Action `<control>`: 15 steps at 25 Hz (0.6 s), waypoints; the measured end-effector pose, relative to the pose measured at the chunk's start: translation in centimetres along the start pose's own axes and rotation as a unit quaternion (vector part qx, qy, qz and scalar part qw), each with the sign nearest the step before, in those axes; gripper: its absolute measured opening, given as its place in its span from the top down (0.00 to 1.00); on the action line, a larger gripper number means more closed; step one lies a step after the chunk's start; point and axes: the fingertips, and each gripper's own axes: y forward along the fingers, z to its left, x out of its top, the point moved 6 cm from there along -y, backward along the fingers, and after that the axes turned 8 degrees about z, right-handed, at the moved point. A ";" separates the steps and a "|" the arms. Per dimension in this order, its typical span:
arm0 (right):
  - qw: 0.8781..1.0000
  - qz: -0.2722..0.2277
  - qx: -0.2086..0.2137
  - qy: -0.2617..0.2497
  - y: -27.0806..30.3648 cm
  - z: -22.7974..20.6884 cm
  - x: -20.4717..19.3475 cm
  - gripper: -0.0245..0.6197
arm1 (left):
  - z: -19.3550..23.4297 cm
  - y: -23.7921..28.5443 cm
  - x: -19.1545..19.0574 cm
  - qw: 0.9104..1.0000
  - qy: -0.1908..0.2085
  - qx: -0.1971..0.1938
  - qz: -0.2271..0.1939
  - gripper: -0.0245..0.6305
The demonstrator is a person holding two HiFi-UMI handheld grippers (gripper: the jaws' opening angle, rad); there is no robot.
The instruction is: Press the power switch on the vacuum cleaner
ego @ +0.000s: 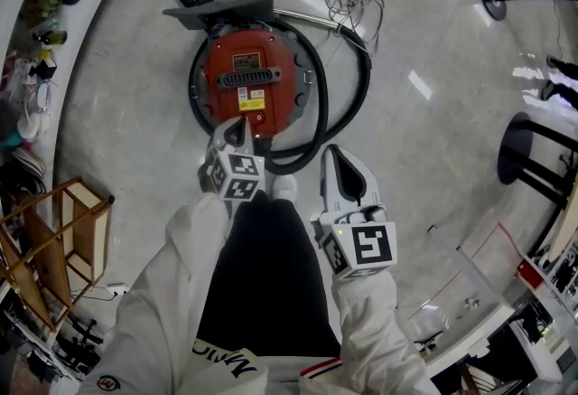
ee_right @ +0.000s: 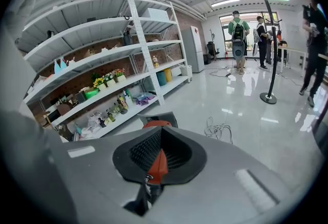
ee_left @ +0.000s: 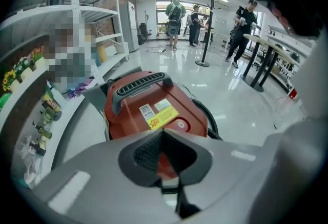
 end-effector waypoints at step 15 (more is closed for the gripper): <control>1.000 0.005 0.002 0.007 0.5 -0.2 -0.7 0.96 | 0.2 0.1 -0.2 1.000 -0.004 0.001 0.003 0.96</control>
